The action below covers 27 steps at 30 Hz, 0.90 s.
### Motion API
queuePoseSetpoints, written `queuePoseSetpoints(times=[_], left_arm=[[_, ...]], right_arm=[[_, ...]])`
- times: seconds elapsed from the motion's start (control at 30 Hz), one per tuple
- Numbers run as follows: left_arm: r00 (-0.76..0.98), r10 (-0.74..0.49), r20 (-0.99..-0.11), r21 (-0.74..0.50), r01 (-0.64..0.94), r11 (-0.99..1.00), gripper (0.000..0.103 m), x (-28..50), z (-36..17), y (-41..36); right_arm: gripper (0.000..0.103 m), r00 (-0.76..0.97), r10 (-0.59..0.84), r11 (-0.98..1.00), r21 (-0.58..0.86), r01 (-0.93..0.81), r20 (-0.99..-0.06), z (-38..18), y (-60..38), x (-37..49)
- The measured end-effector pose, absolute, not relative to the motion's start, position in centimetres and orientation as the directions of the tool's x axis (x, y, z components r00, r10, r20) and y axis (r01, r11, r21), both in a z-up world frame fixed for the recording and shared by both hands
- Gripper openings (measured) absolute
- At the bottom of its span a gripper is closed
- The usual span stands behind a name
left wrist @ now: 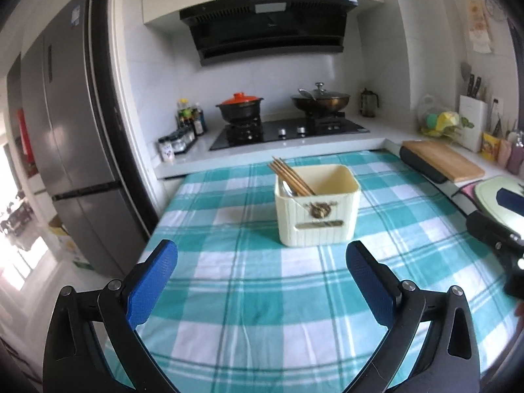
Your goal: Organize utensils
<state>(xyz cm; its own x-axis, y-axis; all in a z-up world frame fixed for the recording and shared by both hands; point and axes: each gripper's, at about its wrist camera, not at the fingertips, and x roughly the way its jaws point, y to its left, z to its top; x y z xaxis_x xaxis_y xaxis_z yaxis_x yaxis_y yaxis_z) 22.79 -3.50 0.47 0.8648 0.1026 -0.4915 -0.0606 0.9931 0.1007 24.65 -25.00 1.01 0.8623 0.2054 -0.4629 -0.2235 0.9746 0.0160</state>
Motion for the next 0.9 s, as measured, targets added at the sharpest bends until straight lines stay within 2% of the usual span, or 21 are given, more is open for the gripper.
queuePoseSetpoints(times=[0.03,0.2,0.63,0.9], left_arm=[[0.861,0.091,-0.5,0.091,-0.053,0.994,0.103,22.3,0.4,-3.5],[0.851,0.052,-0.523,0.067,-0.019,0.998,0.103,20.4,0.6,-3.7],[0.84,0.07,-0.538,0.057,-0.047,0.997,0.103,18.7,1.2,-2.5],[0.835,0.075,-0.545,0.064,-0.047,0.997,0.103,18.5,1.3,-2.8]], right_arm=[[0.103,0.864,0.204,0.974,0.008,-0.225,-0.46,1.0,-24.8,24.2],[0.103,0.867,0.21,0.971,-0.003,-0.237,-0.453,1.6,-23.9,22.2],[0.103,0.869,0.147,0.982,-0.033,-0.184,-0.473,2.5,-22.5,20.7],[0.103,0.874,0.154,0.981,-0.032,-0.19,-0.461,2.8,-22.3,19.9]])
